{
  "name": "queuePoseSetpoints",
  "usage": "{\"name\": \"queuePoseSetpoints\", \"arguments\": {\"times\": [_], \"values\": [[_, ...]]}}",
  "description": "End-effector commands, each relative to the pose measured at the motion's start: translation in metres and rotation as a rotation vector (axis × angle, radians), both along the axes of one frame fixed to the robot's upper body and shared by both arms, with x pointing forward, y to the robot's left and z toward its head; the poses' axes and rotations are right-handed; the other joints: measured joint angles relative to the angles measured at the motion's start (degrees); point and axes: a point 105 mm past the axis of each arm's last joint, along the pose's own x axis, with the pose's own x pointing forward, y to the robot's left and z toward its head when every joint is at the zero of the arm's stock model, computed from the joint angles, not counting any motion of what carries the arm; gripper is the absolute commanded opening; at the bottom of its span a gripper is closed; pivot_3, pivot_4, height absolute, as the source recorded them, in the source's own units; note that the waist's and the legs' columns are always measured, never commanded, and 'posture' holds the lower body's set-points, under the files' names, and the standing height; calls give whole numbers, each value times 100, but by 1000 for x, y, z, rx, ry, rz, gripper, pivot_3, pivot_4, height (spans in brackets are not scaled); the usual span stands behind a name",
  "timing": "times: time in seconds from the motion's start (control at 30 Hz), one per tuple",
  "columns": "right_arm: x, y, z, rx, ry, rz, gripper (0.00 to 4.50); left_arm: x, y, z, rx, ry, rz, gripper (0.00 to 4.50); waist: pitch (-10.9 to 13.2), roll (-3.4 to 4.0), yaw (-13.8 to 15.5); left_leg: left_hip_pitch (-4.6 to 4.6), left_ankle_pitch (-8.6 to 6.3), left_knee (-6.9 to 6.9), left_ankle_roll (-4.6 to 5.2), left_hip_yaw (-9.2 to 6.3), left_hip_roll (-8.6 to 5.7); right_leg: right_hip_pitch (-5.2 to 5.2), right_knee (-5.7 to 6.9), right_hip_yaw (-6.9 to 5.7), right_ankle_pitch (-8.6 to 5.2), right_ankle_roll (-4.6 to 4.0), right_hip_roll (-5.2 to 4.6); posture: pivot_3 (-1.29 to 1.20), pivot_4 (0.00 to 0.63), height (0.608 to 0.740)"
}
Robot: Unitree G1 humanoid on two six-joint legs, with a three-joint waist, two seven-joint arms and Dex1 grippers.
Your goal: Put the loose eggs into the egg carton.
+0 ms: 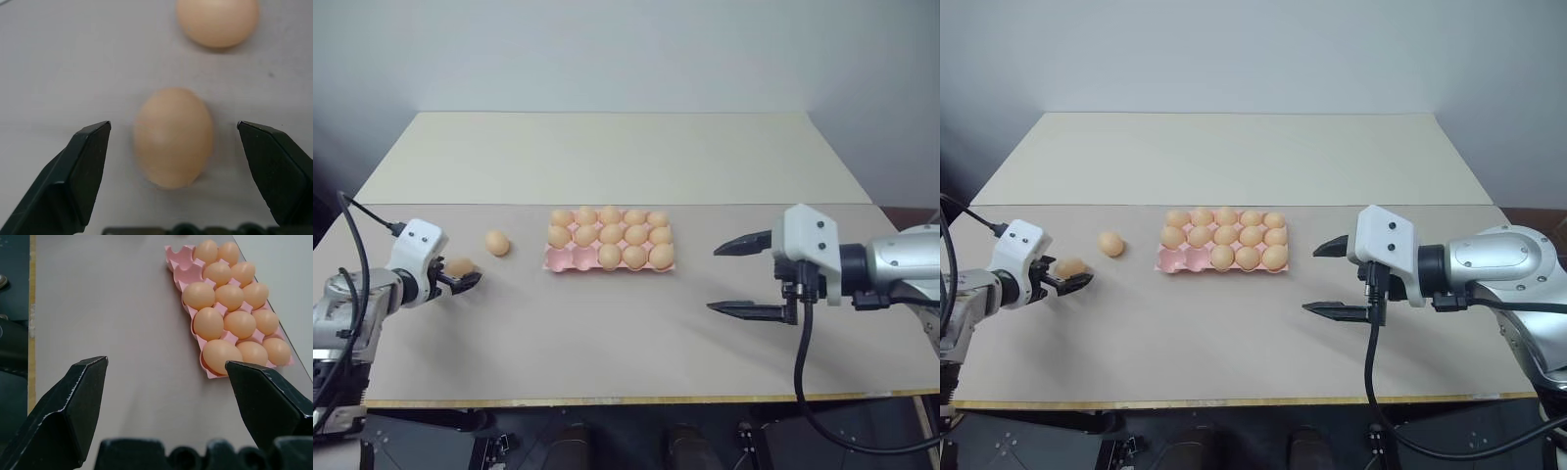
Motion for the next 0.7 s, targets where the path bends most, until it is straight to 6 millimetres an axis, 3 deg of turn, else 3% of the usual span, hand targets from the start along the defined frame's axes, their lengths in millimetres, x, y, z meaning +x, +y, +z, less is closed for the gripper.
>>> {"name": "queuePoseSetpoints", "arguments": {"times": [0.03,0.27,0.33,0.5,0.7], "values": [[-4,1,6,-8,-34,3,4500,5,3,5,23,-21,0,4116,0,0,3,1,0,2,0,0,0,1,1,0,0,0,0,0,150,740],[-2,1,6,-8,-45,-13,4500,8,1,5,-5,-26,-1,1952,-1,-1,3,1,0,3,0,-1,-1,3,2,0,0,0,-1,0,150,740],[-1,1,6,-7,-53,-17,4500,8,-1,8,-2,-40,-20,1508,-1,-1,3,0,1,3,0,0,-1,2,2,0,0,0,-1,0,150,740],[1,1,6,-7,-63,-24,4500,-1,-12,14,19,-57,-104,1433,-1,-1,1,0,0,3,0,-1,-1,2,2,0,0,0,-2,0,150,740],[1,2,6,3,-75,-33,4500,-27,-76,51,-89,-220,-514,1433,-1,-1,19,-3,1,2,0,1,10,-2,1,3,0,0,-6,0,150,740]]}}
